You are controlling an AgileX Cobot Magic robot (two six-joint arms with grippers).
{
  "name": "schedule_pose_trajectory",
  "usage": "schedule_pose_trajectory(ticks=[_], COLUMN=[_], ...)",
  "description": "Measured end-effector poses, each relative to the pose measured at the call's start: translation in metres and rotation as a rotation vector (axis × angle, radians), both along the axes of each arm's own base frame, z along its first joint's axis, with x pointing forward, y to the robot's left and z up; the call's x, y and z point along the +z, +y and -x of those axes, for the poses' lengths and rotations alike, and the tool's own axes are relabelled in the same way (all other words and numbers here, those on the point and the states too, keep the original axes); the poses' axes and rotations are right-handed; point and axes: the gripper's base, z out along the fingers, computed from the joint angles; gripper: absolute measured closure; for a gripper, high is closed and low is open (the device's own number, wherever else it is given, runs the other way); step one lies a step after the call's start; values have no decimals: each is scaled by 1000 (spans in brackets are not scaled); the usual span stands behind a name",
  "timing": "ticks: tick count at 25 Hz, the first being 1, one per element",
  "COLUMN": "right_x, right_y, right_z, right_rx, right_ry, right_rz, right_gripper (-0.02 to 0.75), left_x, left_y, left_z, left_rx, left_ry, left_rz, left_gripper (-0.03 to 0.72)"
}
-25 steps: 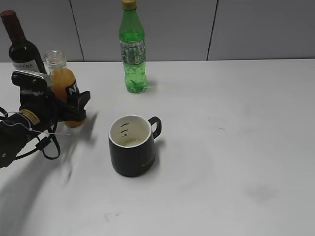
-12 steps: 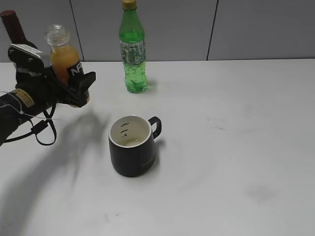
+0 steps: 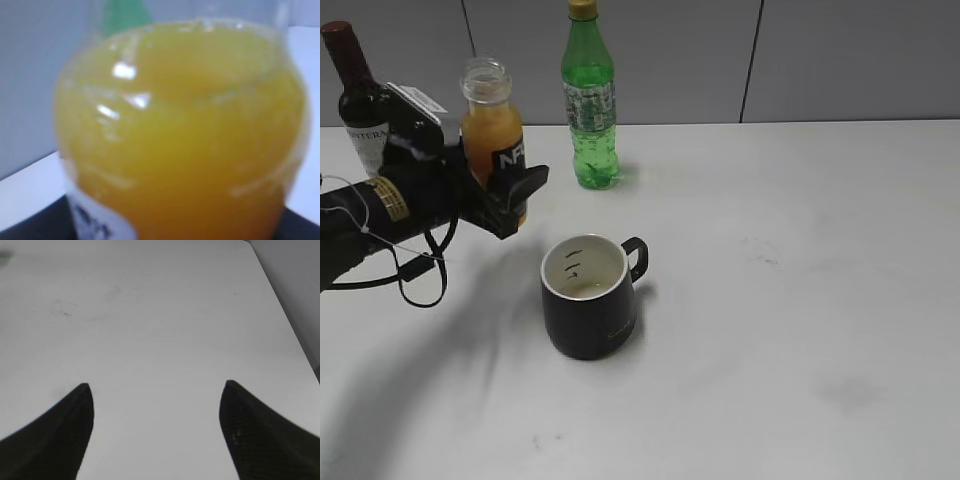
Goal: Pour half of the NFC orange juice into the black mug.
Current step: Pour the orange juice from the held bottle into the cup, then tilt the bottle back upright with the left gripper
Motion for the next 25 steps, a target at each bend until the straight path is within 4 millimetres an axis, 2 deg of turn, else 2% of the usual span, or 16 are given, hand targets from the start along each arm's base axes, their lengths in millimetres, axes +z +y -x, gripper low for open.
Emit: schedule_pose_trajectory(ticks=[9,25], right_x=[0,0], right_y=[0,0], right_z=[0,0], right_rx=[0,0], right_ry=[1,1], right_rz=[0,0], right_gripper=[143,143], left_x=[-3,0], left_y=[-3,-6], left_z=[2,4], left_rx=[-61,-168], left_ry=[-54,-342], left_rz=[-122,-437], left_gripper=[219,219])
